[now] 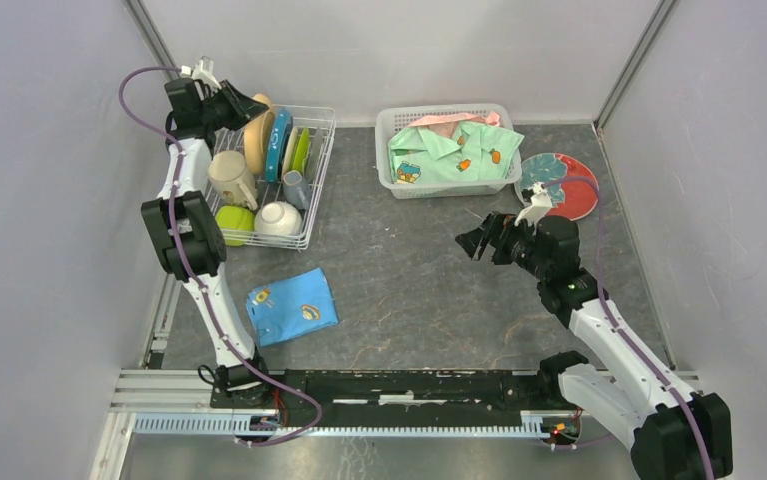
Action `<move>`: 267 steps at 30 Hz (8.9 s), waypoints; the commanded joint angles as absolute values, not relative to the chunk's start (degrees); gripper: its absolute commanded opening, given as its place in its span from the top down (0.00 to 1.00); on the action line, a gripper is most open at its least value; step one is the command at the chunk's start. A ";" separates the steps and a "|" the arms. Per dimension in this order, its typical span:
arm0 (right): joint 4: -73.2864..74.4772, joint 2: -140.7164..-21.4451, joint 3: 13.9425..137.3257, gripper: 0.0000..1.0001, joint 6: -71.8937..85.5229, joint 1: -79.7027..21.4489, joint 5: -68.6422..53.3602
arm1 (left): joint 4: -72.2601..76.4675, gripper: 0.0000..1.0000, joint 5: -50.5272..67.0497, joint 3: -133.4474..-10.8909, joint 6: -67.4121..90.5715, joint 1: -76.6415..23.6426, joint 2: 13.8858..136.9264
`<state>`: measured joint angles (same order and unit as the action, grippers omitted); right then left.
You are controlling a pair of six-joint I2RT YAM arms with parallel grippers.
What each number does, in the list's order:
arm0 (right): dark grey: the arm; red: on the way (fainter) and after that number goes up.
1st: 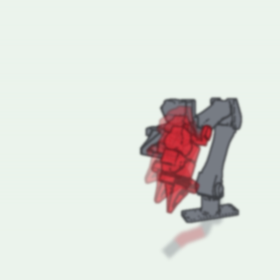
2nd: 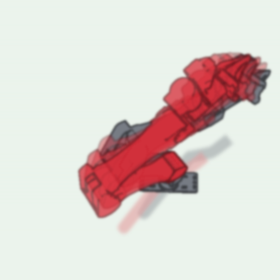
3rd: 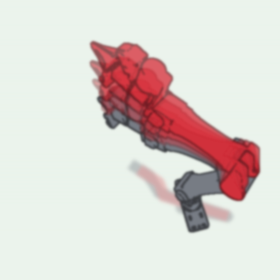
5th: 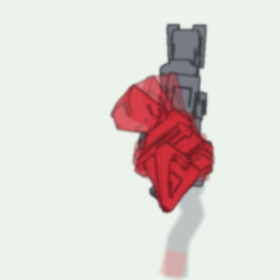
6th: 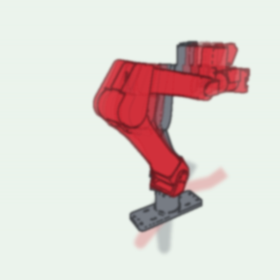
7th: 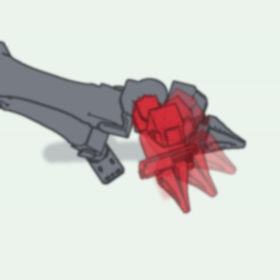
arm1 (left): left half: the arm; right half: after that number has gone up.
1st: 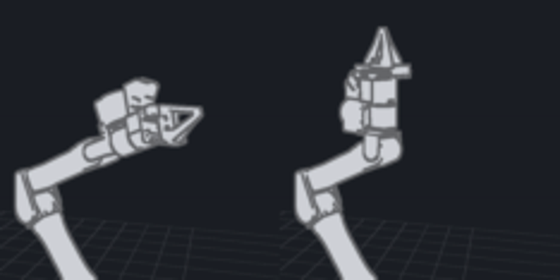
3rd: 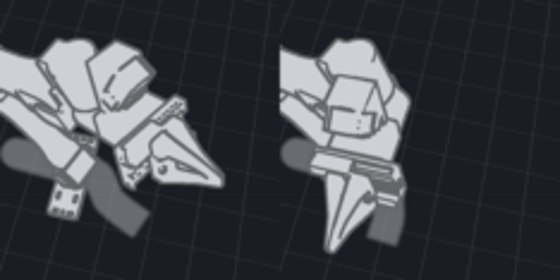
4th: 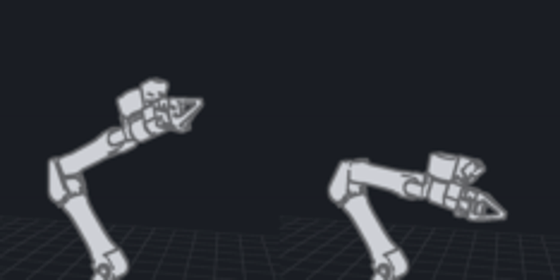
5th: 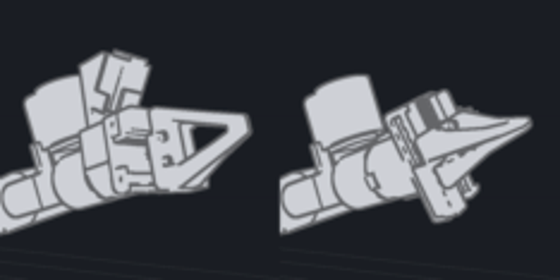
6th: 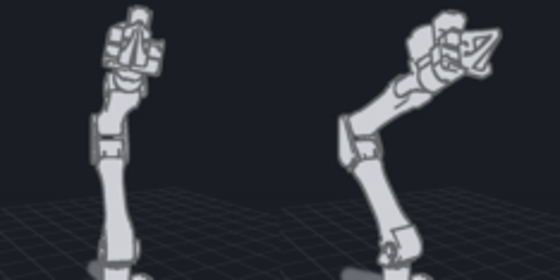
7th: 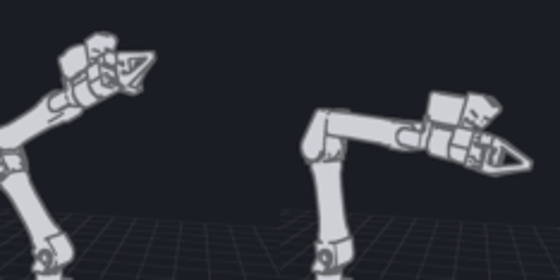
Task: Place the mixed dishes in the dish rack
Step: Insert the plate into the dish rack, then pick up the plate from the corner of the board.
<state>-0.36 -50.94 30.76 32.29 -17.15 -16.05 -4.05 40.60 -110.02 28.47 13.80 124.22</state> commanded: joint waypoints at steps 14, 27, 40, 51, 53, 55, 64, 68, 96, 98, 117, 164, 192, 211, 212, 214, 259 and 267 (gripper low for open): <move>-1.84 -49.47 30.50 0.02 31.84 -17.60 -15.93 | -6.43 0.54 42.73 -114.46 25.31 13.18 123.01; -3.58 -49.62 29.58 0.02 32.21 -17.66 -17.09 | -13.37 0.61 37.95 -114.66 15.67 13.05 121.99; -3.96 -49.51 29.02 0.02 32.33 -17.79 -17.58 | -12.04 0.41 40.00 -114.76 15.73 12.66 120.96; -4.31 -49.48 28.75 0.02 32.59 -17.86 -17.53 | -14.08 0.51 31.67 -114.67 13.12 12.69 116.67; -4.39 -49.42 28.66 0.02 32.53 -17.86 -17.58 | -14.46 0.55 31.52 -114.33 12.38 12.74 116.48; -4.52 -49.45 28.65 0.02 32.62 -17.93 -17.57 | -14.50 0.62 31.74 -113.79 12.23 12.74 116.45; -5.08 -49.63 28.13 0.02 32.93 -17.95 -17.75 | -14.63 0.66 32.12 -108.44 10.32 11.93 117.25; -4.97 -49.53 28.13 0.02 32.72 -17.95 -17.66 | -14.59 0.71 32.19 -107.62 10.12 11.81 118.83; -5.84 -50.69 28.13 0.02 32.79 -18.13 -17.97 | -16.13 0.52 24.35 -108.66 6.73 11.34 114.55; -5.97 -50.64 28.04 0.02 32.87 -18.15 -17.88 | -16.70 0.53 24.16 -108.83 6.28 11.30 115.41; -6.75 -52.44 28.30 0.02 32.77 -18.25 -18.19 | -17.86 0.76 26.99 -108.20 4.03 10.37 119.88; -7.81 -53.92 28.42 0.02 32.53 -18.31 -19.59 | -18.64 0.85 29.25 -105.90 3.36 10.25 118.21; -8.26 -52.52 27.38 0.02 33.47 -18.37 -19.63 | -22.09 0.57 18.97 -110.14 1.44 10.42 116.19; -6.81 -51.31 27.60 0.02 32.85 -18.32 -18.12 | -19.87 0.73 23.32 -103.75 2.71 10.29 117.31; -6.54 -51.26 27.60 0.02 33.02 -18.37 -17.41 | -20.10 0.64 23.96 -104.48 3.11 10.31 117.12; -5.67 -51.26 28.14 0.02 33.61 -18.36 -16.04 | -21.29 0.55 25.09 -106.88 3.87 10.30 116.79; -37.08 -87.36 29.84 0.38 49.61 17.34 -2.87 | -3.44 0.00 1.69 -51.85 10.77 -21.52 50.13; -41.05 -96.27 32.01 0.35 51.84 20.19 -4.50 | -6.71 0.00 -10.34 -50.23 10.23 -21.80 48.82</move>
<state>-35.88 -93.14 30.09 49.56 19.22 -2.55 -9.21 -2.22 -50.22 10.11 -21.58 49.87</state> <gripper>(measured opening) 0.642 0.996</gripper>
